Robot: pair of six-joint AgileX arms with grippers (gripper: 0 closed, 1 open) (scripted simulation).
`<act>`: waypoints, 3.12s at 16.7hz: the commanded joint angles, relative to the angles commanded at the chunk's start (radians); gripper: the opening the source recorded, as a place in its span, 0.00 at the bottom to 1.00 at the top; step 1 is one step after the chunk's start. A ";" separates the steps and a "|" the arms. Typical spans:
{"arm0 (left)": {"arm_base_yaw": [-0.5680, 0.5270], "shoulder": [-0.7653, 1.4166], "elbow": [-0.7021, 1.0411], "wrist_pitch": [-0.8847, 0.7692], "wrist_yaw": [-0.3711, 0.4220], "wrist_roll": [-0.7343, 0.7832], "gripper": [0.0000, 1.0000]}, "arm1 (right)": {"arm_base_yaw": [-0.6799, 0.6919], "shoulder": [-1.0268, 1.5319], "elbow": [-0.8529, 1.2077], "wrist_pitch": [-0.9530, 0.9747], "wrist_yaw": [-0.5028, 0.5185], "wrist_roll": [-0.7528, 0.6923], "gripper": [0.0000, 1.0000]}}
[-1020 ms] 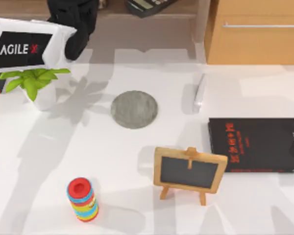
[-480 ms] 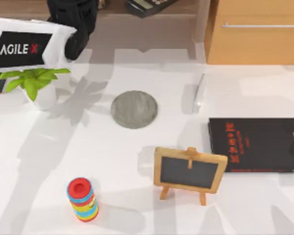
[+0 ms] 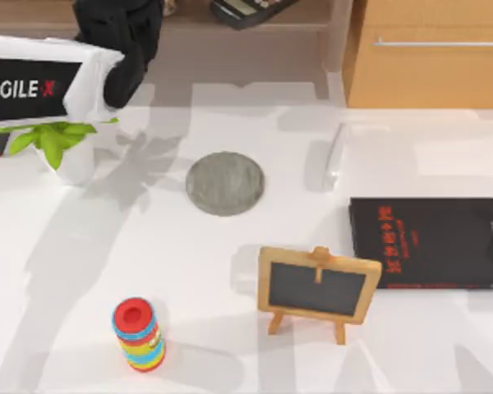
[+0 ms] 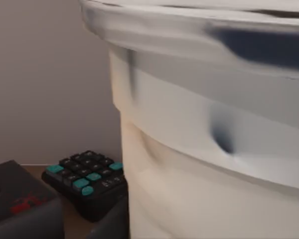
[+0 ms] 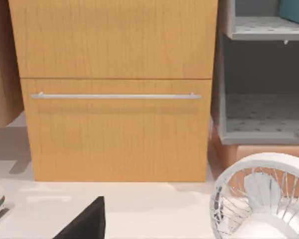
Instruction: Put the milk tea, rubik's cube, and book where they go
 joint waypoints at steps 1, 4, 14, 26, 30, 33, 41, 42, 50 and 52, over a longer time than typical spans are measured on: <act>-0.006 -0.030 -0.043 0.009 -0.007 0.000 0.00 | 0.000 0.000 0.000 0.000 0.000 0.000 1.00; -0.024 -0.123 -0.197 0.033 -0.025 0.001 0.00 | 0.000 0.000 0.000 0.000 0.000 0.000 1.00; -0.081 -0.206 -0.312 0.104 -0.086 0.006 0.00 | 0.000 0.000 0.000 0.000 0.000 0.000 1.00; -0.345 -0.013 -0.520 0.409 -0.330 -0.046 0.00 | 0.000 0.000 0.000 0.000 0.000 0.000 1.00; -0.340 -0.016 -0.516 0.408 -0.327 -0.045 0.00 | 0.000 0.000 0.000 0.000 0.000 0.000 1.00; -0.330 -0.009 -0.508 0.437 -0.319 -0.058 0.00 | 0.000 0.000 0.000 0.000 0.000 0.000 1.00; -0.345 0.094 -0.525 0.521 -0.328 -0.047 0.00 | 0.000 0.000 0.000 0.000 0.000 0.000 1.00; -0.345 0.095 -0.525 0.522 -0.328 -0.047 0.00 | 0.000 0.000 0.000 0.000 0.000 0.000 1.00; -0.345 0.095 -0.525 0.522 -0.328 -0.047 0.38 | 0.000 0.000 0.000 0.000 0.000 0.000 1.00; -0.345 0.095 -0.525 0.522 -0.328 -0.047 0.53 | 0.000 0.000 0.000 0.000 0.000 0.000 1.00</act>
